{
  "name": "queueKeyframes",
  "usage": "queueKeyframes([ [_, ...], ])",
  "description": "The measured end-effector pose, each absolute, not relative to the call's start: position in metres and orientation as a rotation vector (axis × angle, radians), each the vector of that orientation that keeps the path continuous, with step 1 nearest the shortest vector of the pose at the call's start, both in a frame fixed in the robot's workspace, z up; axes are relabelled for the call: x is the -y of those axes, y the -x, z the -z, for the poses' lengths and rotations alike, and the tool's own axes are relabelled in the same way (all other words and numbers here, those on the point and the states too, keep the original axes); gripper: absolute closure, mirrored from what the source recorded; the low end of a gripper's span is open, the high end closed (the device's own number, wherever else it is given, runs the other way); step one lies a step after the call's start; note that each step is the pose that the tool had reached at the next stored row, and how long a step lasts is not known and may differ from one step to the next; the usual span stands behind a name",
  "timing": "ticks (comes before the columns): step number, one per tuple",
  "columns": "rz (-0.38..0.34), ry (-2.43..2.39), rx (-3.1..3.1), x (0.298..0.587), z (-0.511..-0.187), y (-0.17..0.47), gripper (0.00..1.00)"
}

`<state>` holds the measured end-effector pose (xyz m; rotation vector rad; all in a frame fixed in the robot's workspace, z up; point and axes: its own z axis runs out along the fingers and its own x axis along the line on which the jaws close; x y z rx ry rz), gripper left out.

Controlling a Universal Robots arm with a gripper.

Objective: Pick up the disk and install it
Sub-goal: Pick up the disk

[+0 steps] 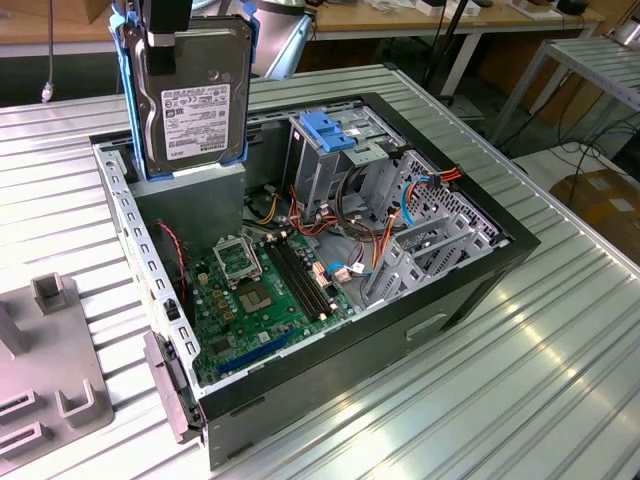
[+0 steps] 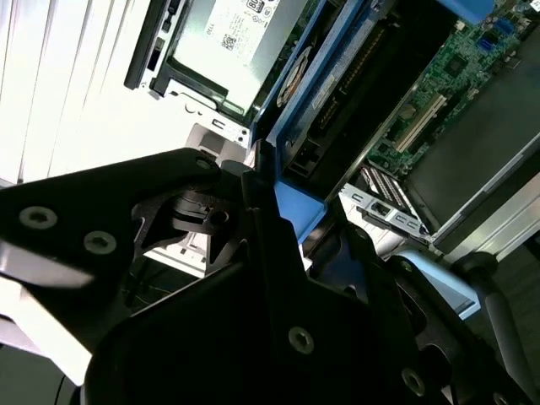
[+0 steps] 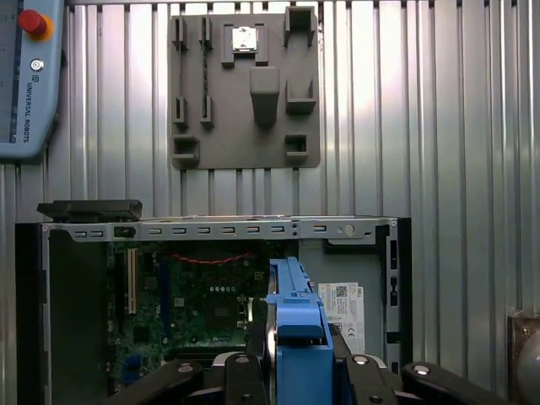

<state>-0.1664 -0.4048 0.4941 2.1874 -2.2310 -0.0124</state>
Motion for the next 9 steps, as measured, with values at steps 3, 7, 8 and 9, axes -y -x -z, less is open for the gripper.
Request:
queueKeyframes([
  [3, 0.012, -2.187, 2.231, 0.407, -0.494, 0.165, 0.63],
  [7, 0.012, -2.188, 2.231, 0.407, -0.494, 0.156, 0.63],
  [8, 0.012, -2.187, 2.231, 0.407, -0.494, 0.154, 0.63],
  [9, 0.012, -2.187, 2.231, 0.407, -0.494, 0.151, 0.63],
])
